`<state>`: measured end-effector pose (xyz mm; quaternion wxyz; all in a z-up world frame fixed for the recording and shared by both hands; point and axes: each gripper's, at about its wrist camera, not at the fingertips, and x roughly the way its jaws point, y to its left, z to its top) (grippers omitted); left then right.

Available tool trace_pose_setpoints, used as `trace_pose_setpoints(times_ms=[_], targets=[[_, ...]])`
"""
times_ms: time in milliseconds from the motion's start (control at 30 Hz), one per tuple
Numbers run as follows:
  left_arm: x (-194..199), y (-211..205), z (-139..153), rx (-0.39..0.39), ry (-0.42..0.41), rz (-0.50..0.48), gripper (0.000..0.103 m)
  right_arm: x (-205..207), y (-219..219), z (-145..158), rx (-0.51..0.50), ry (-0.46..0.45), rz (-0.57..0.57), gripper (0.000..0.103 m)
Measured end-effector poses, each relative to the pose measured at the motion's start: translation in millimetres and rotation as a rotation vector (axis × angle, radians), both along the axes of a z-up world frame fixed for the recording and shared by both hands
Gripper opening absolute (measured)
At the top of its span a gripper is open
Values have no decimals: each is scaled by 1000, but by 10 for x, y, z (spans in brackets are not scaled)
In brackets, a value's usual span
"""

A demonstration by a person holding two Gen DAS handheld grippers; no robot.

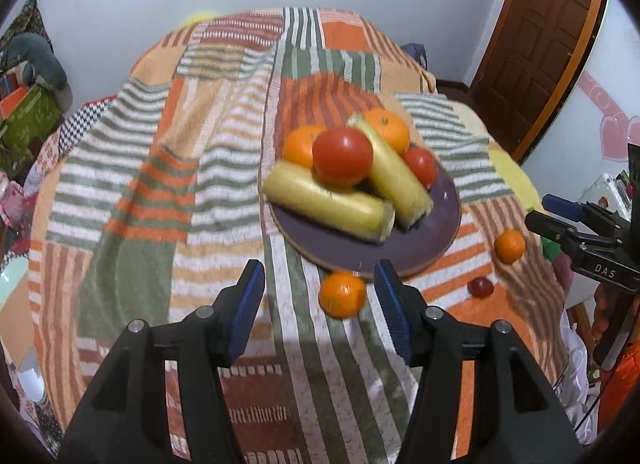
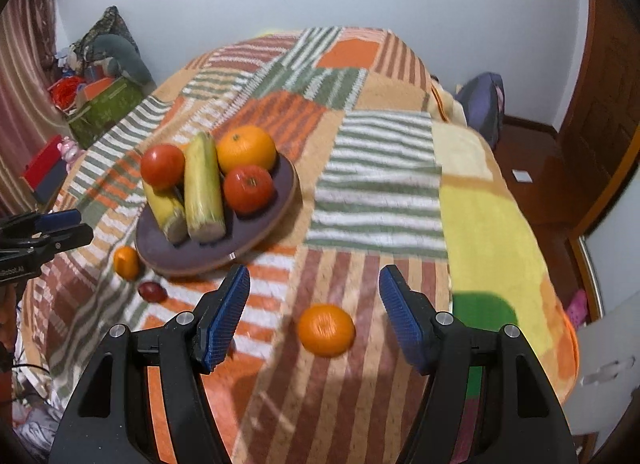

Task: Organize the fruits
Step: 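Lift both tools off the plate toward the mandarins on the cover, then close the left tool on a mandarin while the right tool grasps another mandarin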

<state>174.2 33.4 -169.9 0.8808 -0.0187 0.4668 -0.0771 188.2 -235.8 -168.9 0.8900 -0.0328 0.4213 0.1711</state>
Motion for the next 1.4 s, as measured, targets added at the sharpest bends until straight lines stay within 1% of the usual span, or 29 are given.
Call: trace_pose_setpoints(times_ms=[167, 367, 567, 600, 667, 700, 767, 800, 967, 1167, 1400], targets=[[17, -47, -214, -13, 57, -14, 57, -73, -51, -184, -2, 53, -13, 64], [71, -111, -378, -15, 92, -32, 56, -93, -78, -324, -1, 93, -27, 64], [136, -149, -488, -21, 120, -43, 46, -47, -107, -403, 4, 109, -35, 64], [145, -152, -508, -21, 123, -41, 46, -45, -106, -420, 2, 113, -34, 64], [152, -154, -532, -20, 125, -39, 43, -43, -99, -439, 0, 115, -31, 62], [155, -155, -540, -20, 125, -39, 42, -37, -95, -448, 0, 118, -28, 61], [161, -156, -547, -24, 128, -41, 35, -32, -87, -471, 0, 125, -22, 55], [168, -156, -551, -37, 134, -47, 34, -20, -79, -482, 0, 127, -21, 53], [173, -165, -552, -33, 129, -47, 34, -24, -79, -490, 1, 132, -9, 36], [152, -153, -504, -29, 117, -42, 34, -33, -59, -441, 9, 124, 2, 36], [133, -112, -335, -33, 75, -33, 34, -18, 38, -289, 20, 84, 31, 36]])
